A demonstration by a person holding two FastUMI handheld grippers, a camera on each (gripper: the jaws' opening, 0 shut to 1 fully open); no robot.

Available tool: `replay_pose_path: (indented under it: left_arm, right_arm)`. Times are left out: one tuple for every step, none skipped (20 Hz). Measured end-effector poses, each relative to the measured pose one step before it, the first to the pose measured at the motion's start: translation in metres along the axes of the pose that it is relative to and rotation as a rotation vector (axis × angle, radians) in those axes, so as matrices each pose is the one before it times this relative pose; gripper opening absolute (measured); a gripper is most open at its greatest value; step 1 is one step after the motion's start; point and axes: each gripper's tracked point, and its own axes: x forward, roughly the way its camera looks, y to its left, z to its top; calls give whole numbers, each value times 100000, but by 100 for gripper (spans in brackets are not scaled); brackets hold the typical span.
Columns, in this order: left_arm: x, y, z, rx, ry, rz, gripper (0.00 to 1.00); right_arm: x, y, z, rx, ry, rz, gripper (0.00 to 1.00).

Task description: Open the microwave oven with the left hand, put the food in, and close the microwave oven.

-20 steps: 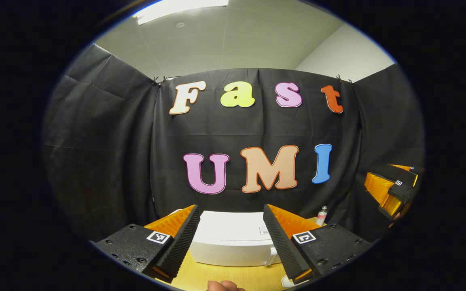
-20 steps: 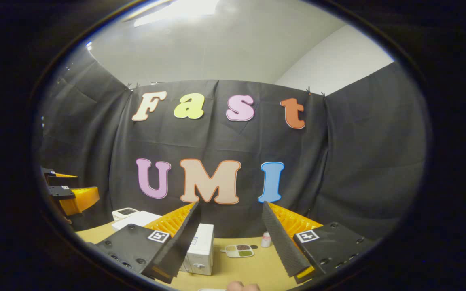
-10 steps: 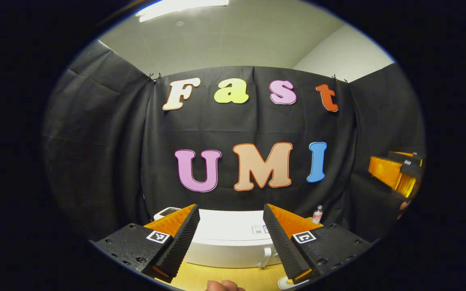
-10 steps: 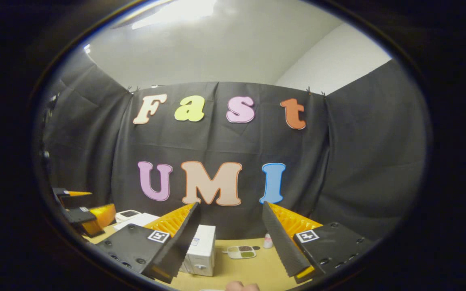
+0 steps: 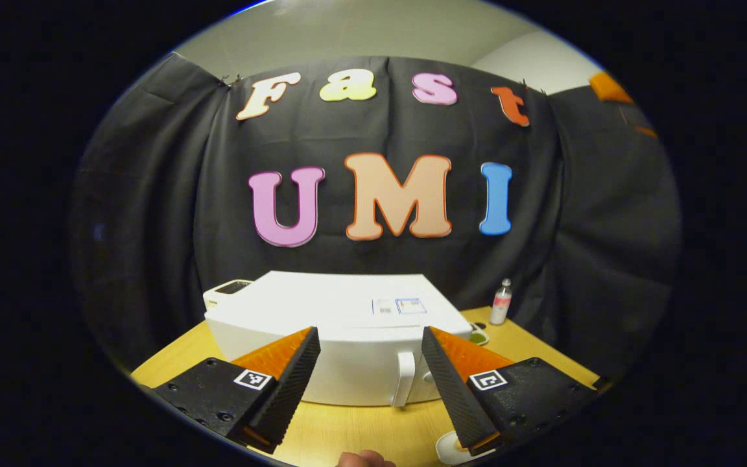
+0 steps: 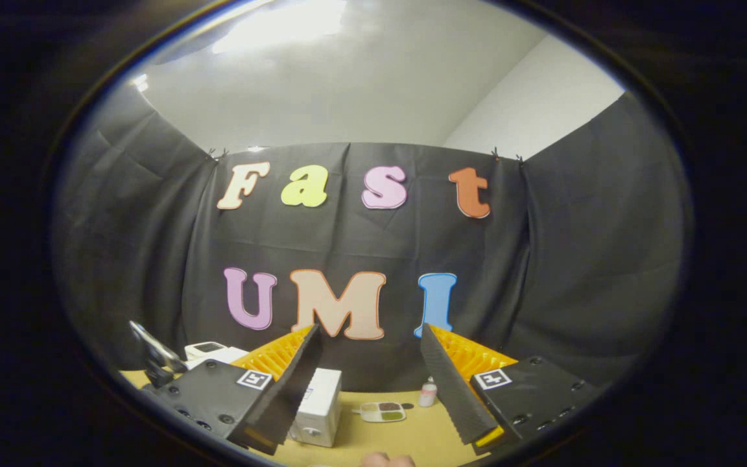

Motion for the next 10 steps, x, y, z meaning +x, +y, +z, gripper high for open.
replay_pose_path:
  left_arm:
    - [762, -722, -2343, -274, 4464, -587, 95]
    - [979, -740, -2003, -494, 3714, -732, 95]
    - [858, -494, -2205, -506, 4895, 525, 95]
    - [736, -324, -1452, -140, 3466, 162, 95]
    - [840, -249, -932, 310, 2556, 233, 95]
    - [882, -154, -853, 696, 2037, 578, 95]
    - [768, 19, -422, 879, 1031, 641, 95]
    - [769, 73, -465, 349, 1629, 592, 95]
    - [719, -65, -491, -24, 2573, 260, 95]
    - [593, -51, -527, -255, 1524, -130, 95]
  right_arm:
    - [-3, -406, 45, -489, -724, 280, 96]
    - [-51, -402, 97, 137, -598, 453, 96]
    - [-59, -486, -130, 211, -76, 81, 96]
    - [70, -385, 2, -207, -207, -28, 96]
    - [-52, -452, 81, -643, -577, -196, 96]
    - [-45, -478, -23, -927, -234, -213, 96]
    - [73, -326, -146, -919, 111, 6, 96]
    - [103, -307, -87, -635, 255, -113, 97]
    - [-61, -319, -301, -203, 332, -122, 96]
    - [-9, -143, -173, 60, 339, -157, 96]
